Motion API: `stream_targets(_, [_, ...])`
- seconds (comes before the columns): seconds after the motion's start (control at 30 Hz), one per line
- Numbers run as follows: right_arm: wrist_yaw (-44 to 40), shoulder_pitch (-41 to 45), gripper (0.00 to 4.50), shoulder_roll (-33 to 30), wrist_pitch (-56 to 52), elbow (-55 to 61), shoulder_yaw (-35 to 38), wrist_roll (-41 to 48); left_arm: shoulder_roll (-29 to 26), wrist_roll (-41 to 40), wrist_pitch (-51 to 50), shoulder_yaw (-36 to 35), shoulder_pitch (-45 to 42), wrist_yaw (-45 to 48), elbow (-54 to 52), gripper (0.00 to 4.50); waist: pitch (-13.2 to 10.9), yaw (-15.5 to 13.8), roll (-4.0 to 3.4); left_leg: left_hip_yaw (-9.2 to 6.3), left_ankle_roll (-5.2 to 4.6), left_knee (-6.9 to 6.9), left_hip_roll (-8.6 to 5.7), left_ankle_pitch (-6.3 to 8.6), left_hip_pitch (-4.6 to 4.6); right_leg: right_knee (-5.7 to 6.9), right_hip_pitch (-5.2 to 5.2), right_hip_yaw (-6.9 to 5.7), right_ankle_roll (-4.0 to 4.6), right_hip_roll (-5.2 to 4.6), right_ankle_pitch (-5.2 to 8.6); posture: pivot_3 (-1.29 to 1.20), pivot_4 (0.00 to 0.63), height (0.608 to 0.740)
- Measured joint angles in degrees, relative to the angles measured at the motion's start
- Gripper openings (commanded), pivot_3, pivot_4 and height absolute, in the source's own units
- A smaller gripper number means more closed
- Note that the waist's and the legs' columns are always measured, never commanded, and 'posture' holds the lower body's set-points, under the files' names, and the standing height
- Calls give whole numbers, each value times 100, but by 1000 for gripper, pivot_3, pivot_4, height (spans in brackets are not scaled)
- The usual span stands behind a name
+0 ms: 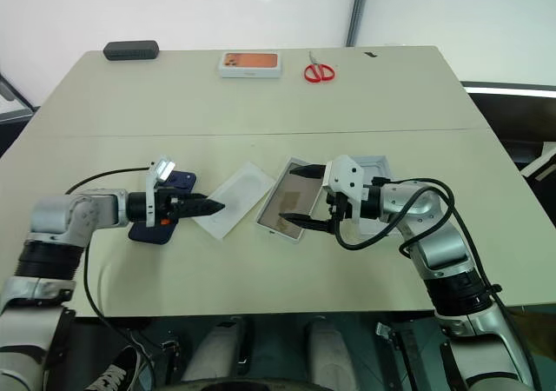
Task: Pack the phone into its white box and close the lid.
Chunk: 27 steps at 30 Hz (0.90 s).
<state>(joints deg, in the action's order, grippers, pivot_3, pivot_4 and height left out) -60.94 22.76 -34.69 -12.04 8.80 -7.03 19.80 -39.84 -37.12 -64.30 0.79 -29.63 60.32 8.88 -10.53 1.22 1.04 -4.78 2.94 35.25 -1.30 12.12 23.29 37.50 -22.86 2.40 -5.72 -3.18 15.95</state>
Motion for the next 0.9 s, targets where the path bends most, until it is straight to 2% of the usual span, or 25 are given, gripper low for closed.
stream_targets(0.23, [58,-43,4500,5,21,5,5,-38,-249,-367,-498,-103,452,69,-576,4480,-1,-17,1,-5,0,2,2,0,1,3,-2,0,1,-1,0,0,150,740])
stream_targets(0.4, [90,-50,4500,75,50,7,4,-43,281,-314,-191,-659,175,-662,31,4480,-1,-51,3,-5,0,6,-3,0,3,3,0,-5,0,-4,0,0,150,740])
stream_targets(0.5, [91,-50,4500,91,52,7,4,-46,330,-290,-133,-902,6,-903,310,4480,-2,-18,5,-5,0,3,-2,0,3,3,-5,-2,0,-4,0,0,150,740])
stream_targets(0.9, [-34,78,4500,76,131,-16,-3,-113,769,-194,-174,-719,-276,-928,616,4480,-1,-44,4,-2,0,6,-8,0,2,3,2,-5,-1,-7,0,0,150,740])
